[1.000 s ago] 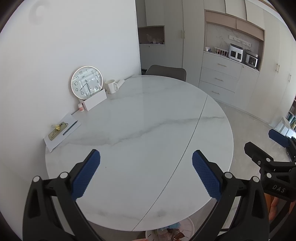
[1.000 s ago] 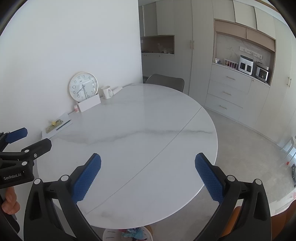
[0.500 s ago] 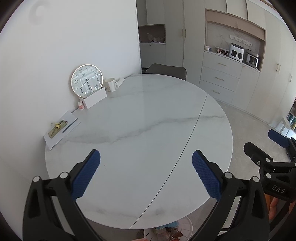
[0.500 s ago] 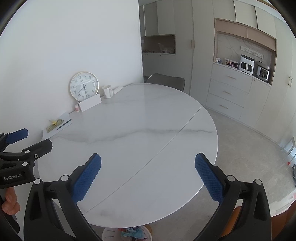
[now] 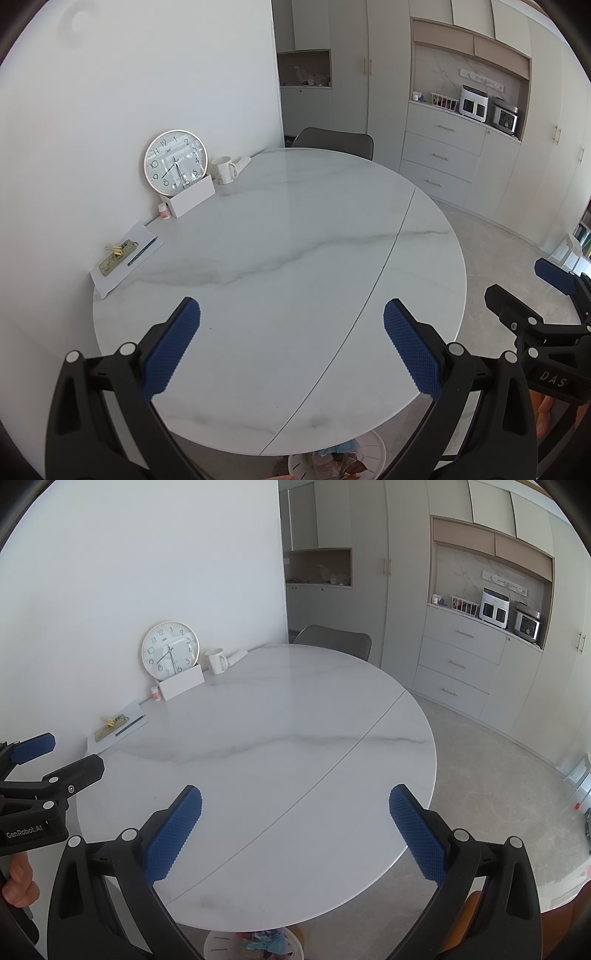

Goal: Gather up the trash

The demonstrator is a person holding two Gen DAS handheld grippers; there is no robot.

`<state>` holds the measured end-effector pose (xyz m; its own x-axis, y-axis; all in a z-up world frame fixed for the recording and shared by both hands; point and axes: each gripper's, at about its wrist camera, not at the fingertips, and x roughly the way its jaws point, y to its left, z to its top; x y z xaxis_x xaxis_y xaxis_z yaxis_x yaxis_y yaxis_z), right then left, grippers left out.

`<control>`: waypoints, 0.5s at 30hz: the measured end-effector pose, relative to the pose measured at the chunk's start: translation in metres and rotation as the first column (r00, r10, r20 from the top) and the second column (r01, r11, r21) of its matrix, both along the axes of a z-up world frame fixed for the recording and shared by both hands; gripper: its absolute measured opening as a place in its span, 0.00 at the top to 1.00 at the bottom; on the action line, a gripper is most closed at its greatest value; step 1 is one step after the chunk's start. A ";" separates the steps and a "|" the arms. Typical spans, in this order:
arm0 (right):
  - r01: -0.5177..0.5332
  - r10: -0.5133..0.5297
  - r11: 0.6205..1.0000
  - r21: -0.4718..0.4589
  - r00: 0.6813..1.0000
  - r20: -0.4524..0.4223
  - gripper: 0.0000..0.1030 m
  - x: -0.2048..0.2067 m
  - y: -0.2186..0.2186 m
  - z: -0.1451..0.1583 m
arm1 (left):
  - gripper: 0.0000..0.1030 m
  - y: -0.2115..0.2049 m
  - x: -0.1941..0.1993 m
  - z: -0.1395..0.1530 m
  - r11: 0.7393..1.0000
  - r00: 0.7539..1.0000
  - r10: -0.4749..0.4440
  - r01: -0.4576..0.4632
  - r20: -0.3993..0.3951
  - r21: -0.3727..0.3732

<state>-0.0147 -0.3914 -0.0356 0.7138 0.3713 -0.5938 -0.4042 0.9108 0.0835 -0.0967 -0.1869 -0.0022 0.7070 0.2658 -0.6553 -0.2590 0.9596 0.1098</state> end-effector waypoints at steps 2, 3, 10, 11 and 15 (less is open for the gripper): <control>0.001 -0.001 1.000 -0.001 1.000 0.000 0.02 0.000 0.000 0.000 | 0.07 -0.001 0.000 0.000 1.000 1.000 -0.005 0.005 -0.001 0.002; 0.001 -0.001 1.000 -0.002 1.000 0.000 0.02 -0.001 0.000 -0.001 | 0.07 -0.001 0.000 -0.001 1.000 1.000 -0.006 0.006 -0.002 0.004; 0.000 0.000 1.000 -0.002 1.000 -0.003 0.02 0.000 0.000 -0.002 | 0.07 -0.001 0.002 -0.002 1.000 1.000 -0.016 0.016 0.010 -0.010; -0.001 0.001 1.000 -0.002 1.000 -0.005 0.02 0.000 -0.001 -0.004 | 0.07 -0.001 0.002 -0.002 1.000 1.000 -0.016 0.016 0.009 -0.003; -0.003 0.003 1.000 -0.004 1.000 -0.009 0.02 0.001 -0.004 -0.006 | 0.07 -0.005 0.004 -0.004 0.999 1.000 -0.002 0.002 0.020 0.033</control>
<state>-0.0139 -0.3952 -0.0421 0.7077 0.3710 -0.6013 -0.4061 0.9100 0.0835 -0.0924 -0.1918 -0.0061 0.7206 0.2857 -0.6318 -0.2594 0.9561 0.1364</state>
